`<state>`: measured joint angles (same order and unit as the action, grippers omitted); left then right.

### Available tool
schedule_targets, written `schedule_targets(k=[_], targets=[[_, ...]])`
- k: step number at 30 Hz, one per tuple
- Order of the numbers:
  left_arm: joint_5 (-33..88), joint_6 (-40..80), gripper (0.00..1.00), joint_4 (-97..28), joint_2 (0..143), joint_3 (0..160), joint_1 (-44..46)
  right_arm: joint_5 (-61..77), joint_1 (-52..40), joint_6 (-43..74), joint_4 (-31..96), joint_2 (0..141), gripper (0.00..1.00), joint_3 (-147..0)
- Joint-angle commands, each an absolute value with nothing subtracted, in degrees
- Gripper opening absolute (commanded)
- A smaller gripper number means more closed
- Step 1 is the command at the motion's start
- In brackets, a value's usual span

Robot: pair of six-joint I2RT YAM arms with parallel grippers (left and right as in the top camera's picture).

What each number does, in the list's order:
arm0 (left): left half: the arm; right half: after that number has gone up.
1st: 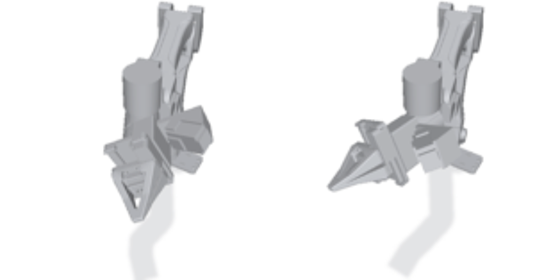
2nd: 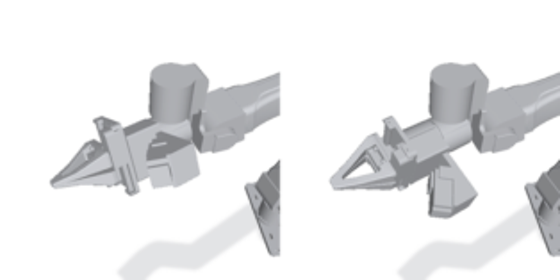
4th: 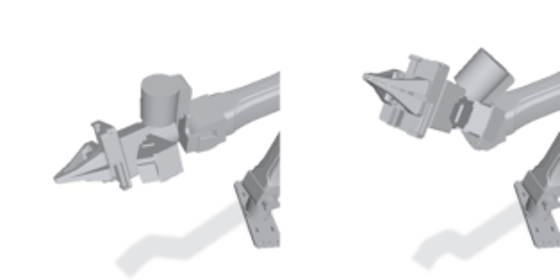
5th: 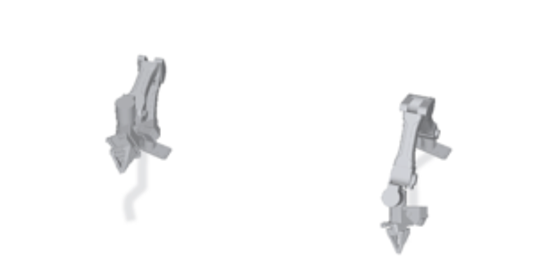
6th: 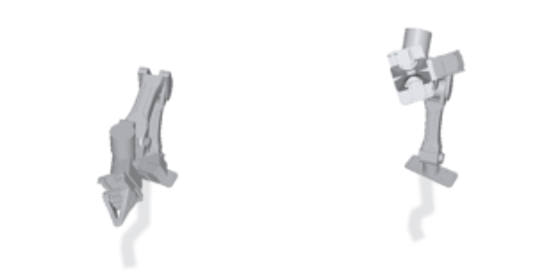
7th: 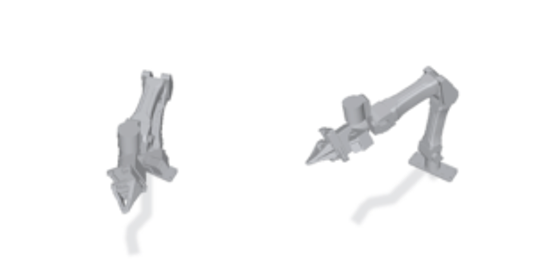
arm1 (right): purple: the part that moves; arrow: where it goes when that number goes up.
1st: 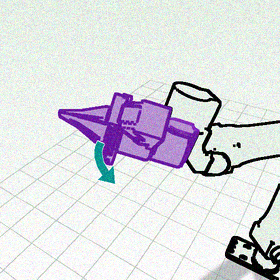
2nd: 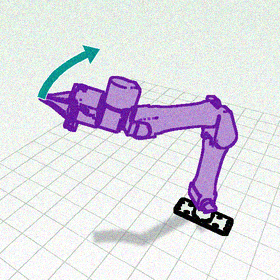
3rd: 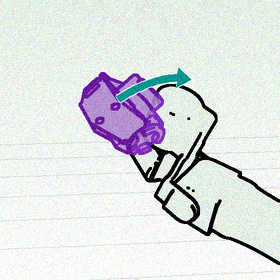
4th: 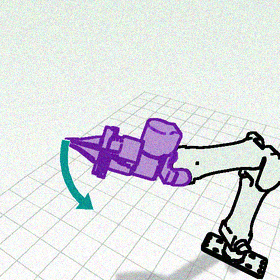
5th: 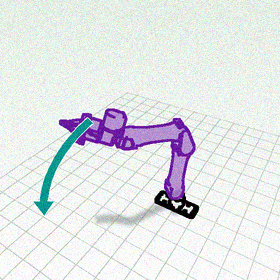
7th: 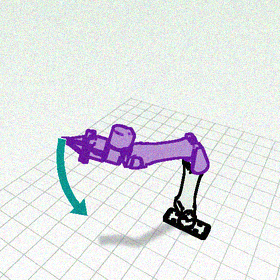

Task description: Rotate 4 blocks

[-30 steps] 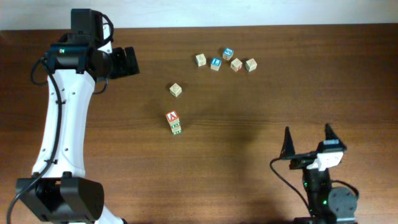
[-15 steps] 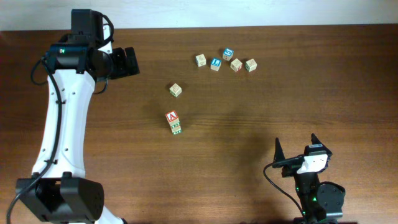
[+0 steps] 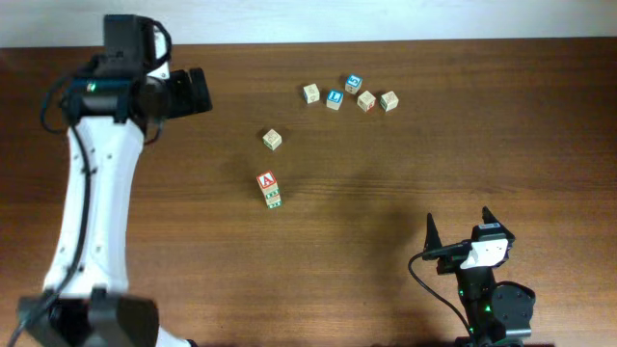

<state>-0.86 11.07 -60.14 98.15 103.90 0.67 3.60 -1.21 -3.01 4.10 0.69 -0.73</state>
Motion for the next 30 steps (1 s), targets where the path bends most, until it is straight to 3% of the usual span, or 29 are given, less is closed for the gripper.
schedule_targets(k=[1, 6, 14, 21, 23, 30], targets=[[0.36, -0.10, 0.99, -48.53, 84.68, 91.90, 0.32, 4.29, -1.50, -2.57, 4.12, 0.38, 0.98, -0.32], [0.38, -4.75, 0.99, -23.44, 62.15, 58.98, 0.30, 4.29, -1.50, -2.57, 4.12, 0.38, 0.98, -0.32], [0.43, -13.34, 0.99, 2.48, 25.45, 17.04, 0.32, 4.29, -1.50, -2.57, 4.12, 0.38, 0.98, -0.32], [0.43, -22.02, 0.99, 1.41, 1.54, 0.45, 0.32, 4.29, -1.50, -2.57, 4.12, 0.38, 0.98, -0.32], [0.03, -22.33, 0.99, -5.02, 0.25, 0.47, 0.19, 4.29, -1.50, -2.57, 4.12, 0.38, 0.98, -0.32], [0.21, -22.17, 0.99, -4.78, 0.30, 0.49, 0.21, 4.29, -1.50, -2.57, 4.12, 0.38, 0.98, -0.32]])
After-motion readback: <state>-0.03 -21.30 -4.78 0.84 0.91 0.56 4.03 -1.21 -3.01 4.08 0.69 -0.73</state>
